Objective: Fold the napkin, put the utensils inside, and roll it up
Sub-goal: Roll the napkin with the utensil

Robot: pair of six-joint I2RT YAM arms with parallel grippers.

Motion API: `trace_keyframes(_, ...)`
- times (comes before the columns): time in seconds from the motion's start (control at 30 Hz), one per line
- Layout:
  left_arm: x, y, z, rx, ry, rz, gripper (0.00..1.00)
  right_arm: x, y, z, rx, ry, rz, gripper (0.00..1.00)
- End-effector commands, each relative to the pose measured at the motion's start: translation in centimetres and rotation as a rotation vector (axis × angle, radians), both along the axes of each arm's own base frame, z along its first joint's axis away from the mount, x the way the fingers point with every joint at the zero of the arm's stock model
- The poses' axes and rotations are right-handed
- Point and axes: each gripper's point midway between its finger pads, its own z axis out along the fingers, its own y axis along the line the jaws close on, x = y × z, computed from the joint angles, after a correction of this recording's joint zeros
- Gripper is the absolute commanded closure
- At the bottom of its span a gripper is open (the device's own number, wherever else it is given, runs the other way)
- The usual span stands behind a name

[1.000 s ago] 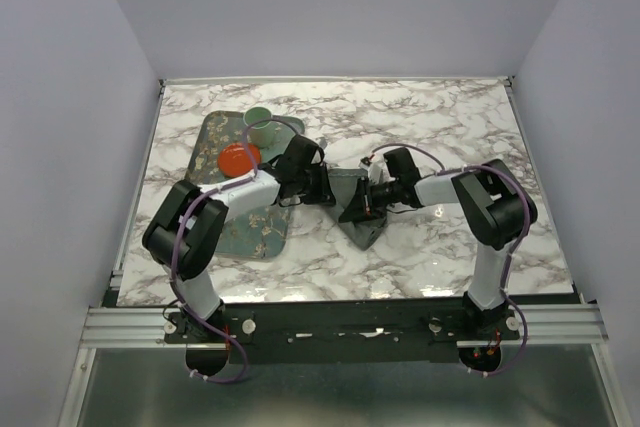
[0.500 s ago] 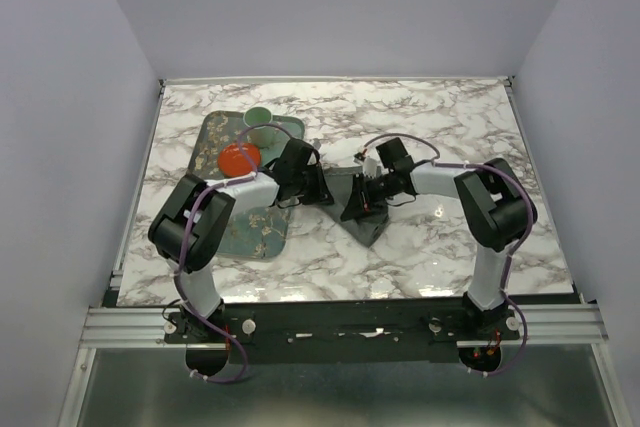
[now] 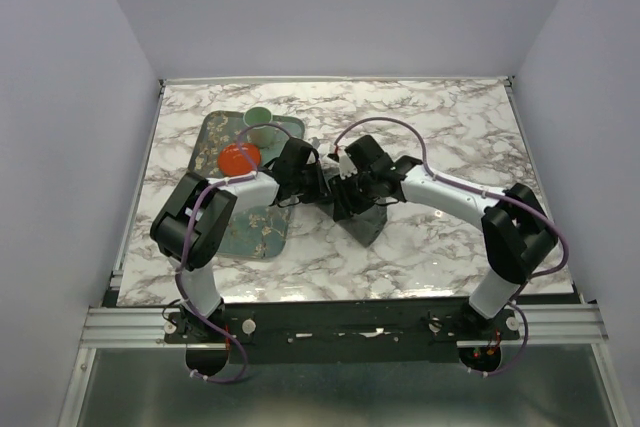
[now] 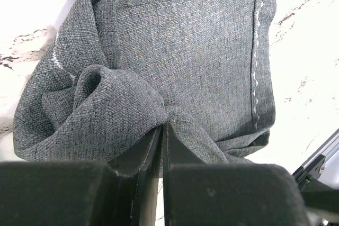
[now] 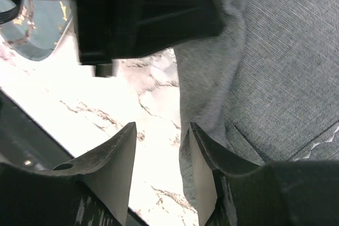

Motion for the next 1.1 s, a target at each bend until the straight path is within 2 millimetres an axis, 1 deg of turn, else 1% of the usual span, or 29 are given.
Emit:
trace_keyframes(0.0, -0.8, 2.3, -3.6, 0.119, 0.070, 0.027, 0.86, 1.4, -1.7, 0.1, -0.195, -0.162, -0.046, 0.48)
trace_keyframes(0.1, -0.8, 2.4, -3.6, 0.120, 0.070, 0.030, 0.86, 2.0, -2.6, 0.3, -0.248, -0.201, -0.088, 0.46)
trace_keyframes(0.17, -0.9, 2.4, -3.7, 0.122, 0.074, 0.026, 0.86, 2.6, -3.3, 1.0, -0.277, -0.229, -0.124, 0.44)
trace_keyframes(0.27, -1.0, 2.4, -3.8, 0.122, 0.076, 0.025, 0.86, 2.9, -3.8, 2.2, -0.293, -0.261, -0.125, 0.42)
trace_keyframes(0.33, -1.0, 2.5, -3.8, 0.123, 0.075, 0.027, 0.86, 2.7, -3.0, 2.9, -0.254, -0.274, -0.089, 0.42)
trace_keyframes(0.43, -0.9, 2.5, -3.7, 0.122, 0.072, 0.027, 0.87, 1.7, -0.8, 3.4, -0.171, -0.261, -0.026, 0.42)
trace_keyframes(0.47, -1.0, 2.4, -3.7, 0.123, 0.071, 0.026, 0.87, 1.1, 0.0, 2.9, -0.139, -0.228, 0.004, 0.43)
trace_keyframes(0.5, -0.9, 2.5, -3.8, 0.123, 0.073, 0.028, 0.87, 0.9, 0.4, 2.6, -0.123, -0.210, 0.011, 0.46)
trace_keyframes(0.57, -1.0, 2.5, -3.8, 0.125, 0.076, 0.026, 0.87, 1.1, 1.1, 2.2, -0.095, -0.207, 0.009, 0.51)
trace_keyframes(0.6, -1.1, 2.5, -3.8, 0.125, 0.075, 0.025, 0.87, 1.1, 1.2, 1.4, -0.104, -0.197, 0.012, 0.53)
trace_keyframes(0.67, -1.1, 2.6, -3.8, 0.126, 0.075, 0.027, 0.87, 1.3, 1.4, 0.6, -0.110, -0.191, 0.019, 0.57)
trace_keyframes(0.7, -1.1, 2.5, -3.7, 0.125, 0.076, 0.026, 0.87, 1.3, 1.5, -0.2, -0.124, -0.181, 0.028, 0.59)
trace_keyframes(0.8, -1.0, 2.5, -3.6, 0.123, 0.073, 0.024, 0.87, 1.6, 1.2, -1.0, -0.149, -0.185, 0.025, 0.60)
trace_keyframes(0.87, -0.9, 2.5, -3.5, 0.124, 0.070, 0.026, 0.87, 1.6, 0.9, -1.8, -0.173, -0.184, 0.026, 0.60)
trace_keyframes(0.97, -0.8, 2.3, -3.4, 0.120, 0.068, 0.021, 0.87, 1.5, 0.4, -2.9, -0.199, -0.176, 0.033, 0.53)
trace_keyframes(1.03, -0.8, 2.3, -3.3, 0.119, 0.067, 0.022, 0.87, 1.6, 0.4, -3.1, -0.196, -0.189, 0.033, 0.47)
trace_keyframes(1.07, -0.8, 2.3, -3.4, 0.121, 0.068, 0.022, 0.87, 1.1, 0.2, -3.8, -0.199, -0.177, 0.044, 0.45)
